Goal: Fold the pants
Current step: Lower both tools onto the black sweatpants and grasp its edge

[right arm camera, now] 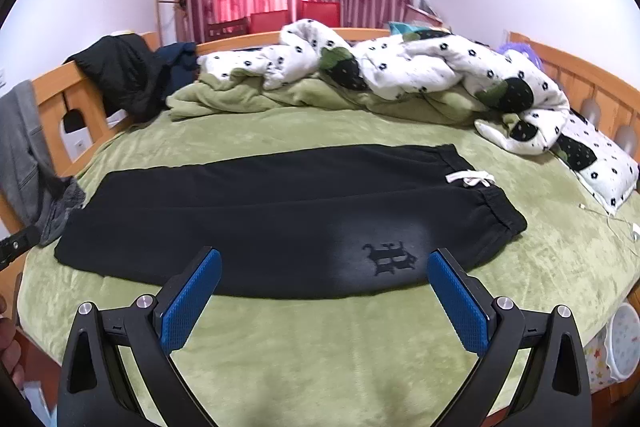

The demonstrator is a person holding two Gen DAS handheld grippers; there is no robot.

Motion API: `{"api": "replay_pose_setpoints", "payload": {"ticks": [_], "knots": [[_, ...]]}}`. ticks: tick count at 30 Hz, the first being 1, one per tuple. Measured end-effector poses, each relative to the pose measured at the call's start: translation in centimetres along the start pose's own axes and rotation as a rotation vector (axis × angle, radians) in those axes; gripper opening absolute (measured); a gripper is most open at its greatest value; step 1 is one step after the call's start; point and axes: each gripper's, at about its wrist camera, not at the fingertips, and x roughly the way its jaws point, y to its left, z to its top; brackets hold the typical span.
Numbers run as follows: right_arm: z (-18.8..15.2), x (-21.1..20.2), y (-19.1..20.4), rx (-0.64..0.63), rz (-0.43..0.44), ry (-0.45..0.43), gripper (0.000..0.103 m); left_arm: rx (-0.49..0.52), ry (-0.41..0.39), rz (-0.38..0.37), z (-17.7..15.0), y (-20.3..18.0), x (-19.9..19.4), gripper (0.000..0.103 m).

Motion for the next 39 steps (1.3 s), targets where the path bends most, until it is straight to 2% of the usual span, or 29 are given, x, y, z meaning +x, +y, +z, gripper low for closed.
{"api": "replay_pose_setpoints", "payload": {"ticks": [2,5,10,15,18,20,22,25,28,31,36,38,39], "knots": [[0.1,1.0,-1.0,0.006,0.007,0.027,0.101,-0.022,-0.011,0.022,-0.3,1.3,1.2,0.103],[-0.2,2.7,-2.7,0.009,0.002,0.079,0.101,-0.055,0.033,0.053,-0.9,3.3,3.5,0.103],[-2.2,6.0,-4.9,-0.058,-0.136,0.094,0.101,-0.144,0.146,0.071,-3.0,7.0,7.6,0.102],[-4.2,9.6,-7.6,-0.015,-0.184,0.142,0.097,-0.161,0.228,0.087,-4.9,9.2,10.9,0.102],[-5.5,11.8,-8.9,0.034,-0.132,0.215,0.088,-0.200,0.249,0.062,-5.7,10.1,12.3,0.102],[-6.5,13.0,-9.6,0.067,-0.111,0.247,0.074,-0.203,0.263,0.045,-6.1,10.4,13.2,0.102],[-7.3,14.0,-10.2,0.092,-0.094,0.276,0.066,-0.189,0.256,0.043,-6.2,10.3,13.8,0.102],[-8.1,15.5,-11.1,0.144,-0.090,0.308,0.062,-0.153,0.240,0.039,-6.0,10.0,14.5,0.102],[-8.3,16.1,-12.5,0.231,-0.033,0.281,0.061,-0.149,0.212,0.027,-5.5,10.1,14.8,0.099],[-7.9,16.7,-13.3,0.289,0.015,0.268,0.061,-0.210,0.189,0.012,-4.8,11.2,15.1,0.091],[-7.2,19.1,-13.3,0.307,0.002,0.275,0.061,-0.300,0.188,-0.022,-3.1,11.9,17.0,0.089],[-6.9,19.9,-13.4,0.329,0.010,0.269,0.061,-0.310,0.189,-0.020,-2.3,11.9,17.8,0.082],[-6.7,20.3,-13.4,0.339,0.013,0.267,0.061,-0.313,0.194,-0.011,-2.1,11.7,18.2,0.073]]}}
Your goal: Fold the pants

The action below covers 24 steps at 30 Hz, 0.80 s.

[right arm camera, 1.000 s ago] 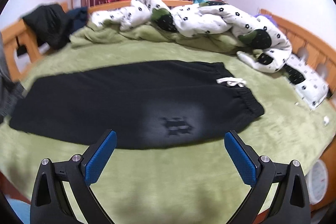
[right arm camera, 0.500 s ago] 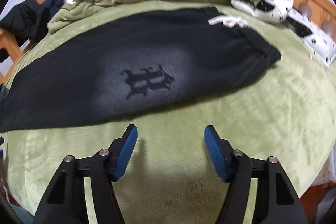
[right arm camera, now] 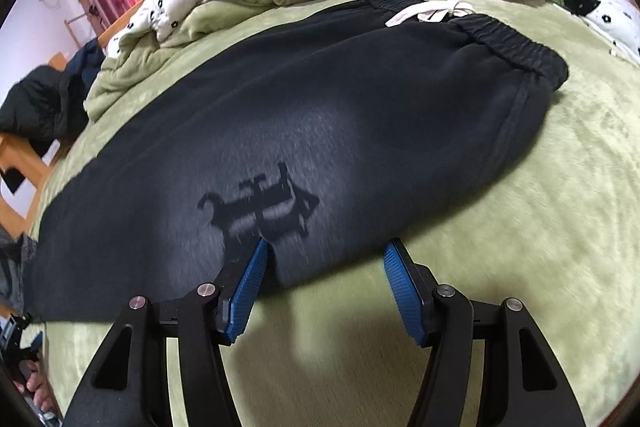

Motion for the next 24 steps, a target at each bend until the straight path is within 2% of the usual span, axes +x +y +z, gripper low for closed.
{"api": "replay_pose_setpoints", "payload": {"ticks": [1,2,3,4,5,6,12,16,18,24], "knots": [[0.4,0.4,0.1,0.009,-0.004,-0.001,0.060,-0.011,0.004,0.022,0.2,-0.1,0.3,0.063],[0.7,0.8,0.2,0.011,-0.013,-0.003,0.054,-0.012,0.008,0.058,0.6,-0.4,0.7,0.055],[1.0,1.0,0.4,0.011,-0.026,-0.007,0.049,-0.068,-0.013,0.156,0.9,-0.6,1.0,0.037],[1.5,1.3,0.7,0.003,-0.054,-0.011,0.036,-0.056,-0.016,0.193,1.3,-0.9,1.2,0.027],[1.9,1.4,0.9,-0.003,-0.075,-0.015,0.027,-0.047,-0.018,0.205,1.7,-1.2,1.3,0.022],[2.3,1.2,1.1,-0.005,-0.091,-0.026,0.024,-0.030,-0.029,0.216,2.2,-1.6,1.1,0.016],[5.6,-1.5,3.3,-0.059,-0.045,-0.145,0.018,0.031,-0.138,0.129,6.9,-4.3,-0.6,0.015],[9.0,-1.7,5.5,-0.125,-0.033,-0.202,0.018,0.098,-0.206,0.137,10.9,-6.9,0.5,0.015],[10.6,-1.5,6.0,-0.133,-0.025,-0.232,0.018,0.201,-0.227,0.092,12.6,-8.4,1.6,0.015],[15.8,2.1,8.7,-0.169,-0.039,-0.287,0.018,0.272,-0.287,0.151,16.9,-12.4,6.6,0.015]]}}
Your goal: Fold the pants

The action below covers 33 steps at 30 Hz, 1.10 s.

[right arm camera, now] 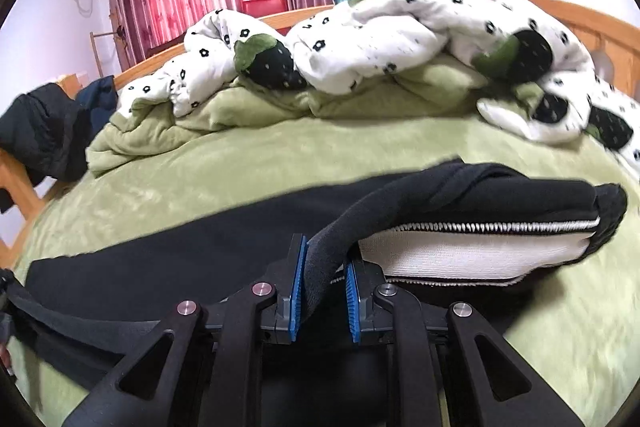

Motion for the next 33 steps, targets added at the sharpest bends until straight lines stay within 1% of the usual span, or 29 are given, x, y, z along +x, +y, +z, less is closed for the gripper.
{"api": "replay_pose_setpoints", "payload": {"ticks": [2,4,6,8,9,10,11,12,13,15,17,19,21,23,25,26,28,30,33], "knots": [[1.3,2.4,1.2,-0.036,-0.031,-0.011,0.018,0.012,0.018,0.026,0.3,-0.7,2.4,0.015],[2.2,5.0,2.3,-0.051,-0.058,-0.014,0.019,0.005,0.041,0.035,0.1,-0.8,3.9,0.015],[2.4,7.1,2.9,-0.053,-0.068,0.013,0.019,-0.019,0.065,0.027,-0.1,-0.5,4.7,0.015],[2.2,9.3,3.3,-0.059,-0.102,0.064,0.022,-0.036,0.068,-0.004,-0.5,-0.1,4.0,0.023],[2.0,9.7,3.4,-0.069,-0.107,0.074,0.027,-0.045,0.063,-0.018,-0.6,0.1,3.5,0.036],[1.7,9.6,3.6,-0.087,-0.110,0.072,0.032,-0.054,0.053,-0.027,-0.8,0.3,2.5,0.058],[1.4,9.1,3.7,-0.106,-0.118,0.065,0.045,-0.053,0.043,-0.027,-1.0,0.5,1.4,0.067],[1.2,8.5,3.7,-0.118,-0.121,0.057,0.051,-0.046,0.030,-0.034,-1.3,0.5,0.4,0.070],[0.8,7.1,3.6,-0.136,-0.115,0.040,0.057,-0.036,0.022,-0.044,-1.6,0.6,-0.6,0.070],[-0.1,4.9,3.2,-0.153,-0.104,0.031,0.057,-0.001,0.044,-0.058,-3.1,0.6,-3.1,0.070],[-1.4,2.6,2.4,-0.158,-0.091,0.052,0.059,0.013,0.079,-0.078,-4.8,0.9,-4.6,0.070],[-3.1,0.7,1.1,-0.151,-0.070,0.098,0.059,0.010,0.122,-0.094,-7.2,1.5,-6.1,0.071],[-4.8,-0.5,-0.2,-0.115,-0.051,0.135,0.059,-0.008,0.172,-0.109,-9.9,2.3,-7.1,0.070],[-6.7,-1.7,-1.9,-0.071,-0.040,0.178,0.060,-0.036,0.231,-0.143,-12.7,3.3,-7.7,0.070],[-8.4,-2.3,-3.3,-0.035,-0.031,0.211,0.060,-0.063,0.266,-0.180,-14.6,4.1,-7.7,0.070],[-9.2,-2.4,-4.0,-0.013,-0.025,0.230,0.060,-0.076,0.274,-0.193,-15.2,4.4,-7.6,0.070],[-10.6,-2.3,-5.2,0.029,-0.012,0.271,0.060,-0.109,0.264,-0.213,-15.9,5.2,-7.3,0.070],[-11.4,-2.0,-6.2,0.072,-0.004,0.286,0.060,-0.137,0.255,-0.233,-15.5,5.5,-6.9,0.070],[-11.6,-1.1,-7.4,0.159,0.034,0.290,0.062,-0.183,0.267,-0.245,-14.1,5.7,-5.2,0.070]]}}
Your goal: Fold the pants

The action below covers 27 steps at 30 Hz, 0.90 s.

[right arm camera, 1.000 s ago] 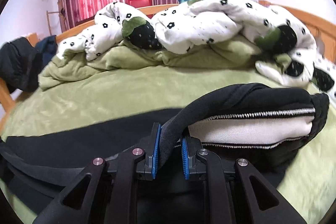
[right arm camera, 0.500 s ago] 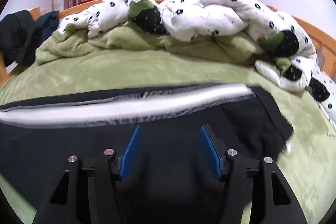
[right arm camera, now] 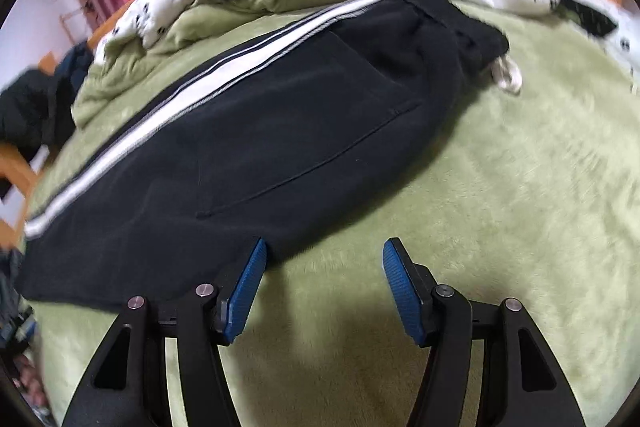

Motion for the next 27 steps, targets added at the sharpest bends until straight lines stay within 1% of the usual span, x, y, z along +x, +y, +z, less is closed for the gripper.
{"api": "replay_pose_setpoints", "payload": {"ticks": [3,5,6,9,10,11,12,13,14,15,16,17,19,20,23,27], "knots": [[1.3,1.4,-0.2,0.052,0.025,-0.007,0.063,-0.043,-0.002,-0.008,1.8,0.2,1.9,0.070],[2.3,2.6,0.2,0.049,0.002,-0.011,0.063,-0.087,-0.015,-0.015,2.3,0.6,2.7,0.070],[2.8,3.2,0.3,0.050,-0.007,-0.015,0.063,-0.102,-0.035,-0.022,2.5,0.7,2.8,0.070],[4.4,4.6,0.9,0.047,-0.028,-0.040,0.064,-0.123,-0.060,-0.015,3.2,0.5,3.6,0.070],[5.0,5.2,1.1,0.056,-0.039,-0.046,0.061,-0.130,-0.058,-0.014,3.6,0.4,3.9,0.069],[5.5,5.6,1.1,0.066,-0.051,-0.053,0.053,-0.139,-0.054,-0.004,4.1,0.3,4.2,0.066],[5.9,5.9,1.1,0.070,-0.065,-0.060,0.039,-0.138,-0.052,0.025,4.5,0.2,4.3,0.046],[6.3,6.1,1.1,0.079,-0.098,-0.068,0.035,-0.127,-0.046,0.070,4.7,0.1,4.4,0.023],[6.6,6.1,1.1,0.094,-0.110,-0.074,0.027,-0.109,-0.027,0.088,5.0,0.1,4.5,0.022],[6.7,6.0,1.0,0.102,-0.110,-0.083,0.022,-0.110,-0.025,0.083,5.1,0.1,4.2,0.019],[6.7,5.6,0.9,0.111,-0.106,-0.100,0.018,-0.124,-0.040,0.072,4.9,0.3,3.6,0.016],[6.5,4.9,0.8,0.111,-0.112,-0.122,0.012,-0.127,-0.055,0.057,4.7,0.3,2.8,0.015],[6.1,3.7,0.4,0.118,-0.107,-0.154,0.009,-0.098,-0.071,0.047,4.2,0.2,1.1,0.013],[5.8,2.8,-0.1,0.138,-0.080,-0.167,0.008,-0.087,-0.075,0.045,3.9,0.2,0.4,0.013],[5.0,0.6,-1.4,0.178,-0.029,-0.164,0.007,-0.049,-0.067,0.048,2.0,-0.1,-2.1,0.013],[3.2,-2.9,-2.2,0.140,-0.052,-0.189,0.007,-0.020,-0.045,0.050,-1.1,0.6,-5.1,0.013]]}}
